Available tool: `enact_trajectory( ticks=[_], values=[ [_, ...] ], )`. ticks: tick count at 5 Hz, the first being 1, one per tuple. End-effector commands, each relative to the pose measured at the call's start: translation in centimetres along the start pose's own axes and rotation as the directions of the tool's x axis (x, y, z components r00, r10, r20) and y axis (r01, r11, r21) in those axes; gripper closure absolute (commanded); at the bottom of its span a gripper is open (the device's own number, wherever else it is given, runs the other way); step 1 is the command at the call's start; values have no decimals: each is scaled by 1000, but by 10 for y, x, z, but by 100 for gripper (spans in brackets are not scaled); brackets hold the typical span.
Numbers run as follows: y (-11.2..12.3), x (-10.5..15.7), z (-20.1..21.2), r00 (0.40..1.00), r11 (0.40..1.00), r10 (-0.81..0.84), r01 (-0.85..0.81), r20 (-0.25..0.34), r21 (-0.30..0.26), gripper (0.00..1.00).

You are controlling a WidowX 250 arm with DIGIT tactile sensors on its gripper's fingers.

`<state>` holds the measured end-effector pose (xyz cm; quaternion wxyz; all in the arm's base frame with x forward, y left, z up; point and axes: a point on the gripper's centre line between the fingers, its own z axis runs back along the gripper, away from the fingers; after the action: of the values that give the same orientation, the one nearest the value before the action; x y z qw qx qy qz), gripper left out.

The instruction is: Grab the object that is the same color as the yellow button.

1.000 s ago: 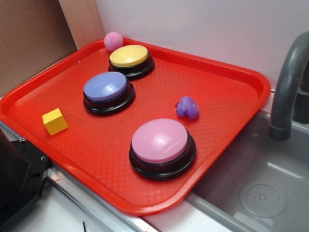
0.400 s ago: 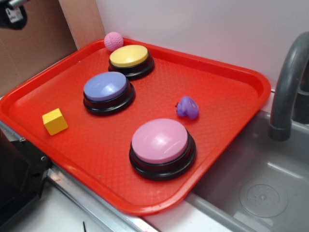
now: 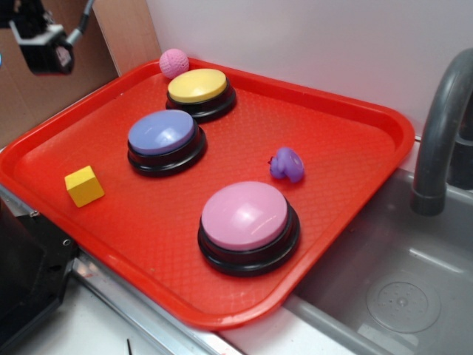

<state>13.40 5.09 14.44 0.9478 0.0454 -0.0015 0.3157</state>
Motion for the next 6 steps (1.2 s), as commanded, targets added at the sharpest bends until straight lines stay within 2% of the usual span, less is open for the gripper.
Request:
enact_trajectory(
  ticks=[1, 2, 3, 5, 6],
  values=[
    [7, -4, -30, 886, 886, 463, -463, -9, 24, 0],
    [7, -8, -49, 865, 865, 501, -501, -9, -11, 0],
    [3, -10, -72, 896, 894, 443, -439, 29, -90, 0],
    [-17, -10, -96, 919, 914, 394, -391, 13, -112, 0],
    [-28, -11, -107, 926, 921, 378, -377, -7, -95, 0]
  ],
)
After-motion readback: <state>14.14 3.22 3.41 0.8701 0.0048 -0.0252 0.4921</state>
